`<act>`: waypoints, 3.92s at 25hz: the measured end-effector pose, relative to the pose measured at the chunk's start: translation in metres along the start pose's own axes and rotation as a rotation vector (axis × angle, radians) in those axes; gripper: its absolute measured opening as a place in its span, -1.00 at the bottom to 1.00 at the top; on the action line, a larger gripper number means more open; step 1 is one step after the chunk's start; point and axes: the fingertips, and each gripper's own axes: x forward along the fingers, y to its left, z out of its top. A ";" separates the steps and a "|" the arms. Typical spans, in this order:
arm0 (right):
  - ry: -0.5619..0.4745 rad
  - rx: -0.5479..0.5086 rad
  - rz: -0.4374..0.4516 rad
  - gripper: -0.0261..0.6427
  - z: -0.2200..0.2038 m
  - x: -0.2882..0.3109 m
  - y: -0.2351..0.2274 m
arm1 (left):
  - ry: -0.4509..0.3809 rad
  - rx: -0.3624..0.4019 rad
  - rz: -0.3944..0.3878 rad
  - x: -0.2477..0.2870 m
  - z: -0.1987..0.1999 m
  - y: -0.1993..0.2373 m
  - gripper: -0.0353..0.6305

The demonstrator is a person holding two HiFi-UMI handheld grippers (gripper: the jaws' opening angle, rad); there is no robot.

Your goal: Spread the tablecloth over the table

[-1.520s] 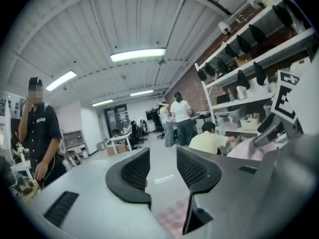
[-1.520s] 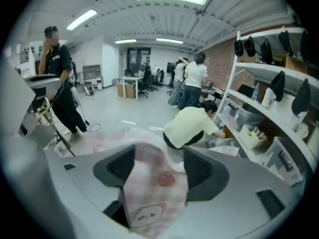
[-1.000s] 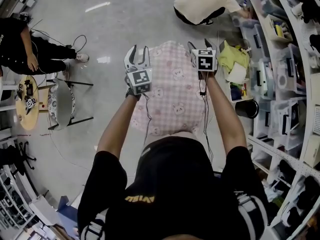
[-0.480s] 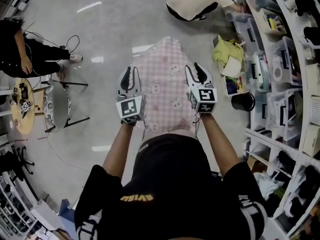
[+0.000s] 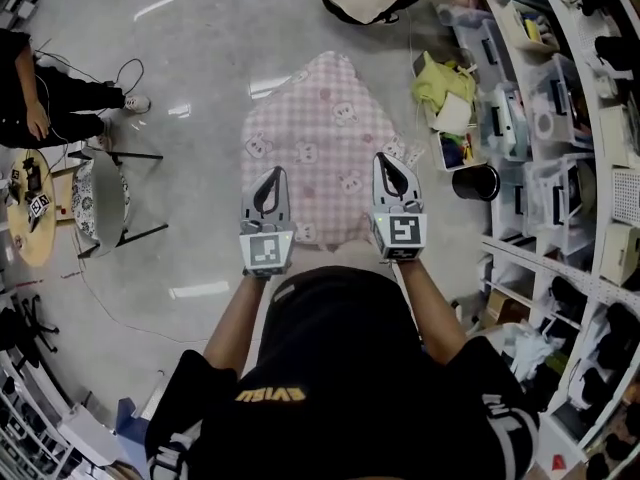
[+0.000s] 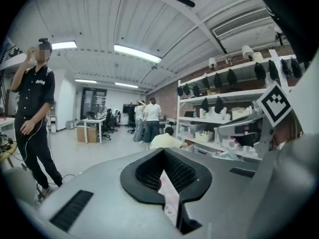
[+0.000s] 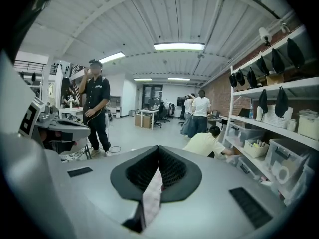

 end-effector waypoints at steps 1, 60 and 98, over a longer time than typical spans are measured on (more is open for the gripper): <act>-0.011 -0.005 0.004 -0.92 0.001 -0.009 0.003 | 0.013 0.013 -0.012 -0.010 -0.002 -0.007 -0.84; -0.229 0.006 0.221 -0.92 -0.044 -0.303 0.008 | -0.132 0.083 0.099 -0.212 0.042 -0.227 -0.84; -0.244 -0.134 0.384 -0.92 -0.038 -0.292 0.048 | -0.080 0.114 0.129 -0.245 0.031 -0.223 -0.84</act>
